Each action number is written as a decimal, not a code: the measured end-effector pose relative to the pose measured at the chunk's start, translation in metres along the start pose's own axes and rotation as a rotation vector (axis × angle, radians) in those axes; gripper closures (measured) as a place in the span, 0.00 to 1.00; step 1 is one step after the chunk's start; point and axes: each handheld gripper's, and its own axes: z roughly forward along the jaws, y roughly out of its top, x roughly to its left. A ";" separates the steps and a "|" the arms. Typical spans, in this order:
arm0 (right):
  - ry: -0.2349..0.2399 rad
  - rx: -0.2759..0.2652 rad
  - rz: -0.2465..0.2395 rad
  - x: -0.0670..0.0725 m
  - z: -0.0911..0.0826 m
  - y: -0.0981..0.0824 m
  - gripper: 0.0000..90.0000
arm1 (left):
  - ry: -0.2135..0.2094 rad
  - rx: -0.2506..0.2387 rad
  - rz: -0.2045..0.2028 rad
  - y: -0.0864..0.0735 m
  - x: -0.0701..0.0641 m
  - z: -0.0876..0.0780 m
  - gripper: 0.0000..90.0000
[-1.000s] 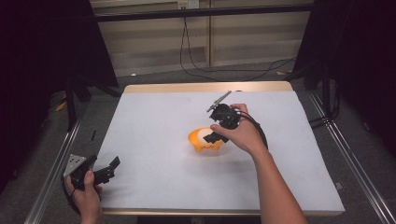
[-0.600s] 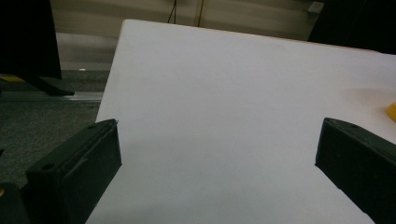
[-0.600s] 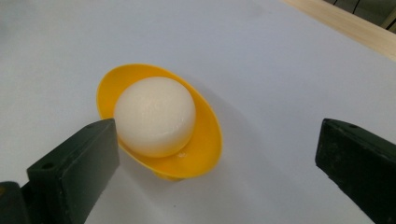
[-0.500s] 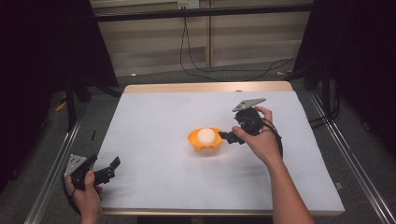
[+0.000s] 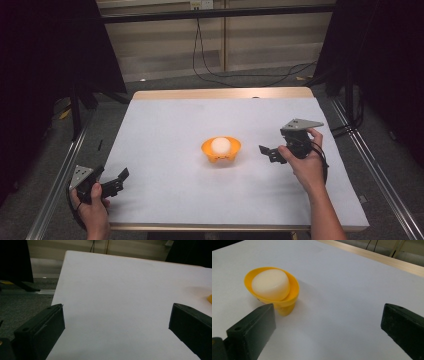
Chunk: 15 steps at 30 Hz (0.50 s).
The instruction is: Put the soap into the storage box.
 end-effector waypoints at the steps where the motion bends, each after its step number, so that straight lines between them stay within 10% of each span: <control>1: 0.000 0.000 0.000 0.000 0.000 0.000 0.00 | 0.001 0.001 0.001 0.000 0.000 0.000 0.00; 15: -0.059 -0.048 0.081 -0.029 -0.039 -0.050 0.00 | 0.008 0.006 0.012 0.000 0.000 0.000 0.00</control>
